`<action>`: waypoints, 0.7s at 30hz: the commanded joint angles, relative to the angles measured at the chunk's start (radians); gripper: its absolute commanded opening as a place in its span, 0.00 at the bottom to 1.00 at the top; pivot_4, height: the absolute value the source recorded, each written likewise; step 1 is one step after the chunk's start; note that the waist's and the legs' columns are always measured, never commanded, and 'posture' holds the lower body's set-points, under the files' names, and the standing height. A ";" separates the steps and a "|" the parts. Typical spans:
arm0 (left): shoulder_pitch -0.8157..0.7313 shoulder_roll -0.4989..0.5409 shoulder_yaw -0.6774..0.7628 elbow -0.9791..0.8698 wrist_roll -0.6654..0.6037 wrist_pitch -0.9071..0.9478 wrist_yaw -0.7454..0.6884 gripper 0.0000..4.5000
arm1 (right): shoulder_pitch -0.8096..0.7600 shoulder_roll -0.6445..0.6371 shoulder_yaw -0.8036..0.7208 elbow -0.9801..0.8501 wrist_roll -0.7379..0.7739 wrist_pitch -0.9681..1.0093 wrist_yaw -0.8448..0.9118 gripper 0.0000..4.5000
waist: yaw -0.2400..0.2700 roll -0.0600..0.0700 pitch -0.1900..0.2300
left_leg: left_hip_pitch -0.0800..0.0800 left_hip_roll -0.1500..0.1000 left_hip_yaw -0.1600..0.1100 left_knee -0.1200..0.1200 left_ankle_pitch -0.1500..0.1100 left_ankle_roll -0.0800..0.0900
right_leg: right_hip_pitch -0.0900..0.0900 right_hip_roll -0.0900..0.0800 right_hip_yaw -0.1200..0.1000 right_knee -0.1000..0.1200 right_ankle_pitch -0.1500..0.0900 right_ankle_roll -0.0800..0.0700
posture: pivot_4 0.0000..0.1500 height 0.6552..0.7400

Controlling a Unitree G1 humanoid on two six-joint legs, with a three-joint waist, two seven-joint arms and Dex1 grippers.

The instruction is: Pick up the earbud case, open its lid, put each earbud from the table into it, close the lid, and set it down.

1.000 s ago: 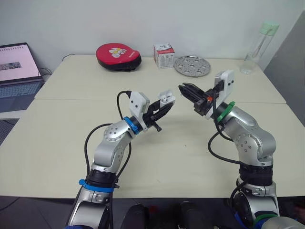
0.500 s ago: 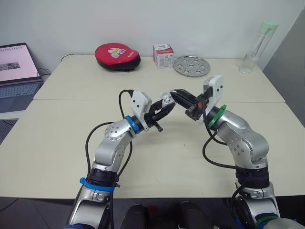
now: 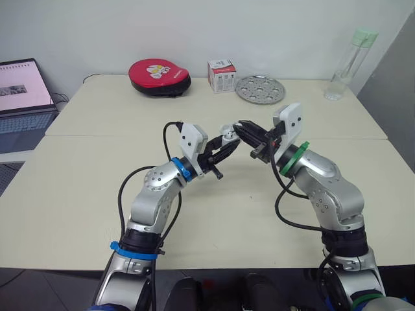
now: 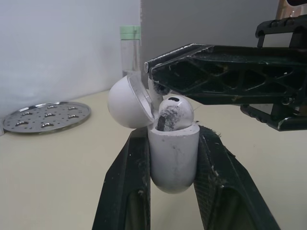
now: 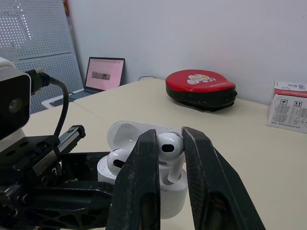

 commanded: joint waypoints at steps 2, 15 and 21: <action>-0.018 -0.008 0.003 -0.039 -0.013 -0.028 -0.007 0.17 | 0.011 -0.007 0.000 -0.030 0.002 -0.006 -0.002 0.08 | 0.000 0.000 0.000 | 0.000 0.000 0.000 0.000 0.000 0.000 | 0.000 0.000 0.000 0.000 0.000 0.000 | 1.00 1.00; -0.020 -0.014 0.001 -0.014 -0.006 -0.039 -0.013 0.17 | 0.021 -0.018 -0.049 -0.045 0.067 0.058 -0.009 0.37 | 0.000 0.000 0.000 | 0.000 0.000 0.000 0.000 0.000 0.000 | 0.000 0.000 0.000 0.000 0.000 0.000 | 1.00 1.00; -0.014 -0.008 0.006 -0.011 -0.004 -0.040 -0.016 0.17 | 0.035 -0.055 -0.134 -0.087 0.174 0.131 0.006 0.37 | 0.000 0.000 0.000 | 0.000 0.000 0.000 0.000 0.000 0.000 | 0.000 0.000 0.000 -0.001 0.000 0.000 | 1.00 1.00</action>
